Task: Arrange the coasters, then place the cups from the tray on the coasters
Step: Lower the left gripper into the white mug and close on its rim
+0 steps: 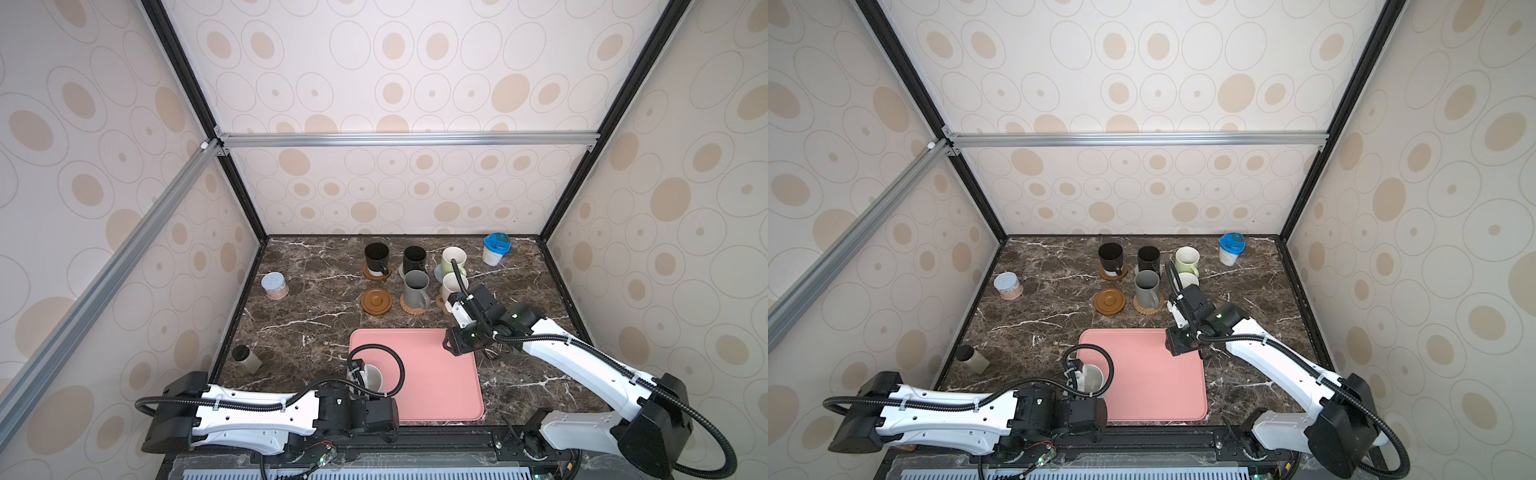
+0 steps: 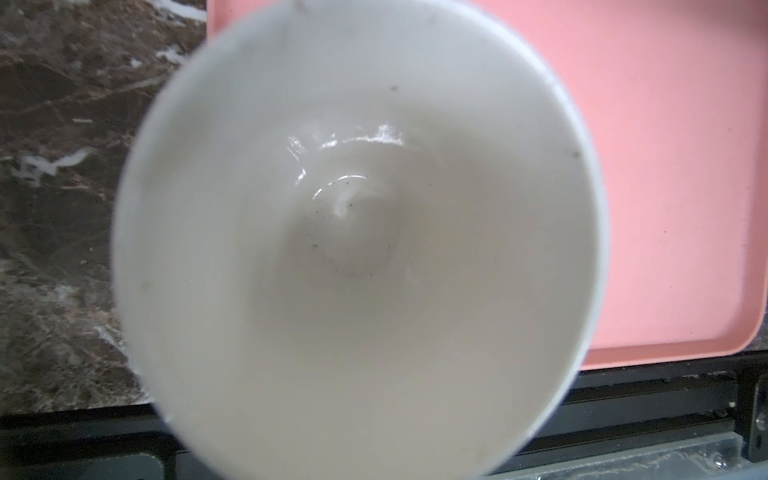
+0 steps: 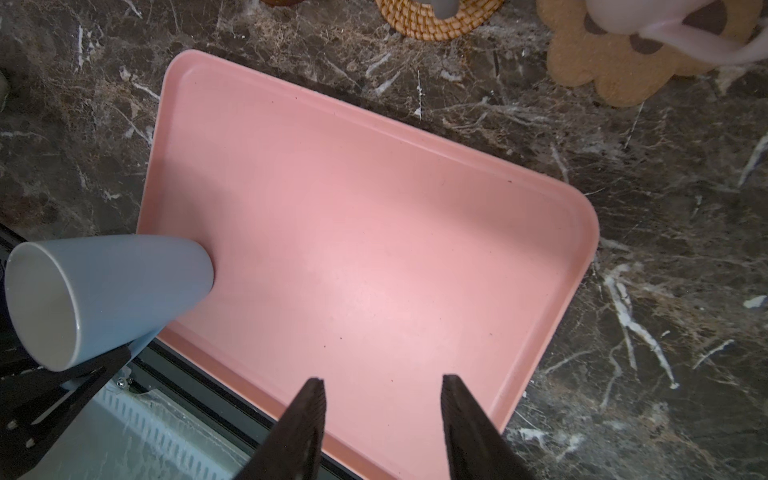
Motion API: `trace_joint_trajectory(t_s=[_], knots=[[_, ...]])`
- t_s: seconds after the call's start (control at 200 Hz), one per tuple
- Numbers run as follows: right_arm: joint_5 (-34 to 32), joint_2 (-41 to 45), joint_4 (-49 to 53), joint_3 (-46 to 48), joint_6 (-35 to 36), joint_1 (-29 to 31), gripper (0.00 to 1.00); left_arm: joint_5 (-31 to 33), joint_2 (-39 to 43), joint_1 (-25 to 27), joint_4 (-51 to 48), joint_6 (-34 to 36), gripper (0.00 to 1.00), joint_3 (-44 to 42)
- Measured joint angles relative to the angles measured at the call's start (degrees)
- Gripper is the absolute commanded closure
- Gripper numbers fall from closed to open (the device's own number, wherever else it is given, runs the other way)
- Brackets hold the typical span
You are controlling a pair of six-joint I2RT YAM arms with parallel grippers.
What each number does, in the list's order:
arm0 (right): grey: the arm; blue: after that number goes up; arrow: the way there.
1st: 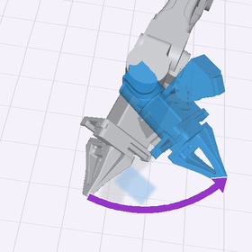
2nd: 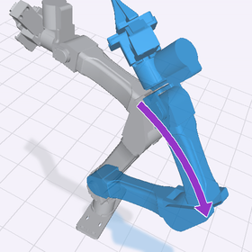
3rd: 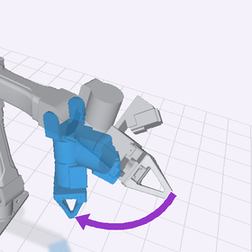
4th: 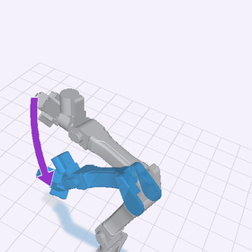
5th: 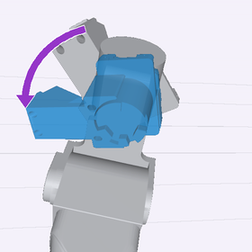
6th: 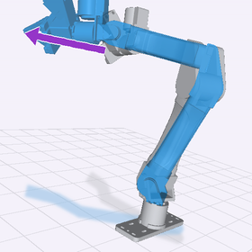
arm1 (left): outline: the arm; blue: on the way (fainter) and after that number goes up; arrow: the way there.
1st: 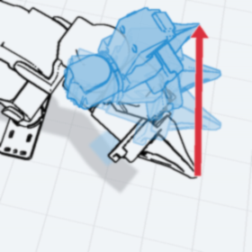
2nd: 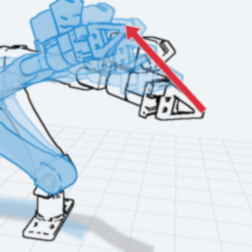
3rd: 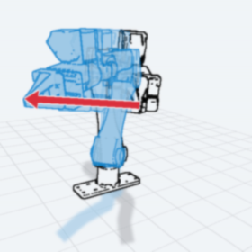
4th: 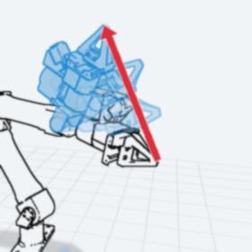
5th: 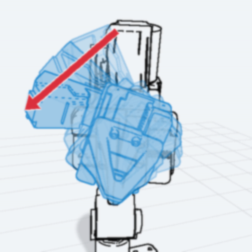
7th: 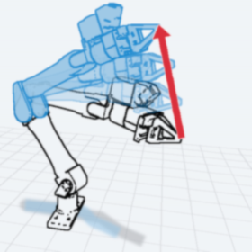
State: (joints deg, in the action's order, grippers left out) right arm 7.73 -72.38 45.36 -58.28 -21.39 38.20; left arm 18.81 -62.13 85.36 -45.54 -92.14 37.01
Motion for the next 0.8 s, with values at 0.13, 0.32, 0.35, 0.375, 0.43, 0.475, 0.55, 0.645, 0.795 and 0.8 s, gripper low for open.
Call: trace_joint_trajectory(t_s=[0.13,0.32,0.35,0.375,0.43,0.475,0.55,0.645,0.795,0.8], knots=[[0.28,-0.94,0.02,-0.55,0.0,0.0,0.51,0.72,-0.28,-0.09,0.07,0.57,0.92,0.11],[0.5,-1.73,0.0,-1.16,0.02,0.0,0.51,1.07,-0.35,-0.15,0.02,0.74,0.94,0.66],[0.52,-1.88,-0.02,-1.25,0.02,0.0,0.51,1.07,-0.35,-0.15,0.04,0.76,0.94,0.76],[0.52,-1.99,-0.02,-1.33,0.02,0.0,0.51,1.09,-0.35,-0.15,0.04,0.76,0.94,0.85],[0.66,-2.25,-0.02,-1.55,0.02,0.0,0.51,1.16,-0.35,-0.15,0.02,0.83,0.94,1.07],[0.68,-2.43,-0.11,-1.62,0.02,0.0,0.51,1.31,-0.35,-0.15,0.0,0.9,0.94,1.27],[0.7,-2.56,-0.15,-1.62,0.02,0.0,0.51,1.57,-0.37,-0.15,0.02,0.94,0.96,1.64],[0.72,-2.56,-0.2,-1.62,0.0,0.0,0.51,2.14,-0.35,-0.15,0.07,0.94,0.97,1.84],[0.87,-2.56,-0.33,-1.62,0.0,0.0,0.51,2.4,-0.35,-0.15,0.02,0.92,0.98,1.84],[0.87,-2.56,-0.35,-1.62,0.0,0.0,0.51,2.43,-0.35,-0.15,0.02,0.94,0.98,1.84]])
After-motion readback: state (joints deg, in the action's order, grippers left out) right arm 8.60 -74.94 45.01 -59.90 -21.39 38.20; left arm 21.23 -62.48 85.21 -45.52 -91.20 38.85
